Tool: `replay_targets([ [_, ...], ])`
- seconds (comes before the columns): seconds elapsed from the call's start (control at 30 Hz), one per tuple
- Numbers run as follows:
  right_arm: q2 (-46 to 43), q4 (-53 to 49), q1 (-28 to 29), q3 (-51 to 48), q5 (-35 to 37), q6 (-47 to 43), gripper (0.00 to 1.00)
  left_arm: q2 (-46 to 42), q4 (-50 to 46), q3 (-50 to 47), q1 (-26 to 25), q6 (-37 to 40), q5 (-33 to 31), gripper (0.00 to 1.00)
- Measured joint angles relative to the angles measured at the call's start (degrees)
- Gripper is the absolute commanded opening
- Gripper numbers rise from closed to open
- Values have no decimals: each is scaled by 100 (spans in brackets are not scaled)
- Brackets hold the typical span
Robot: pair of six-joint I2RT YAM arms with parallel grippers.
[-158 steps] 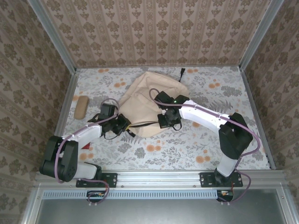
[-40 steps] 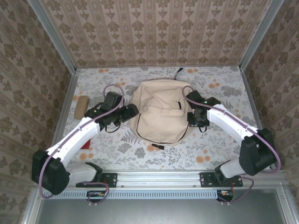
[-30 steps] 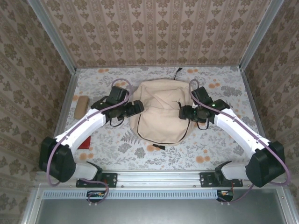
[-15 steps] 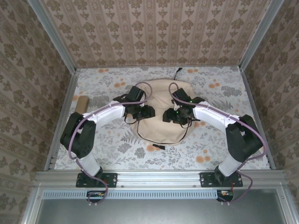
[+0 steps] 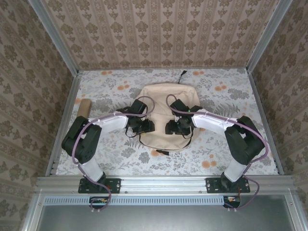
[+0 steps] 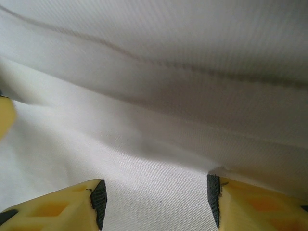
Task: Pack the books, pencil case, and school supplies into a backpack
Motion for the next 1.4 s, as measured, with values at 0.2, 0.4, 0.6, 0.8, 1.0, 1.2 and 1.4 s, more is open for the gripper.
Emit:
replay_targets([
  [0.2, -48, 127, 457, -306, 197, 260, 61, -605, 162, -732, -39, -212, -7, 46],
  [0.4, -354, 48, 737, -398, 310, 444, 61, -1117, -271, -955, -260, -339, -197, 52],
  [0.6, -1375, -175, 525, -328, 564, 439, 65, -1696, -778, -525, -413, -289, -501, 63],
  [0.8, -2256, -138, -577, -295, 599, 426, 72, -1563, -704, 721, -592, -140, -654, 68],
  [1.0, -2295, -33, -1360, -415, 444, 376, 76, -249, -732, 2350, -1051, -92, -761, 63],
  [1.2, -2297, 105, -1998, -800, 101, 363, 75, 1010, -1156, 3547, -1578, -105, -1054, 53],
  [1.4, -2295, 210, -2389, -1167, -151, 326, 75, 1777, -1635, 4245, -1847, -203, -1377, 46],
])
